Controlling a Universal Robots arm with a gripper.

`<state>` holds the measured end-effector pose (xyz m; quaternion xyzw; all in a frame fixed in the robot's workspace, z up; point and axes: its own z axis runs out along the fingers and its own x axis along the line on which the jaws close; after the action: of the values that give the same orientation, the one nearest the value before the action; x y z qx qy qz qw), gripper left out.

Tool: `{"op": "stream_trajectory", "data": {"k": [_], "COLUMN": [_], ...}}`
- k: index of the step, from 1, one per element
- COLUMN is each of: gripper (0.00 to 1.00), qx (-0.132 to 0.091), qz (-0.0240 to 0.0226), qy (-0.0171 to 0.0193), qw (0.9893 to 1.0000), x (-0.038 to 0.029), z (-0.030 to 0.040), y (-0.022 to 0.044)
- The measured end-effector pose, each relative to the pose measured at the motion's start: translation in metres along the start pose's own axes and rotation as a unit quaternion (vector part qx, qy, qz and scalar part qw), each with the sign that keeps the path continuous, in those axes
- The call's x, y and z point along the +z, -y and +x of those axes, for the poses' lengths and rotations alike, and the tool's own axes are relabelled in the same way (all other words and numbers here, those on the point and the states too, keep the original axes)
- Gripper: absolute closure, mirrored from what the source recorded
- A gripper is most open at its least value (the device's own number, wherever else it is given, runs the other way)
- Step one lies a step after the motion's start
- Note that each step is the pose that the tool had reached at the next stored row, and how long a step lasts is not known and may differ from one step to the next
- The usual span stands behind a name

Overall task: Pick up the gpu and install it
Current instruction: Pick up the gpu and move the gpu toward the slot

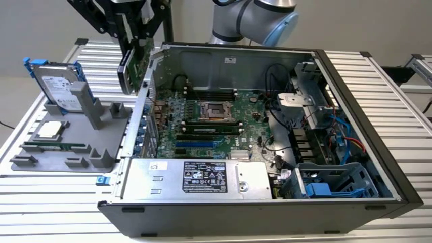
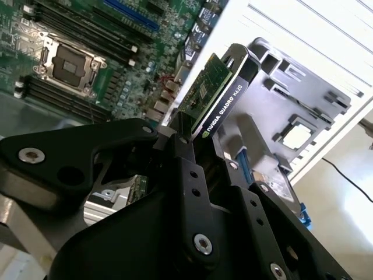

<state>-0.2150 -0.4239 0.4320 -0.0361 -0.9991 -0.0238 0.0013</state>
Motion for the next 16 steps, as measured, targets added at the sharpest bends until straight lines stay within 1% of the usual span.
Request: {"op": "stream_trajectory", "data": {"k": [16], "gripper": [1.0], "qx": [0.0], "qz": [0.0001], "qy": [-0.0005], "qw": [1.0], "x": [0.0], "z": [-0.021], "y": [-0.0015]}}
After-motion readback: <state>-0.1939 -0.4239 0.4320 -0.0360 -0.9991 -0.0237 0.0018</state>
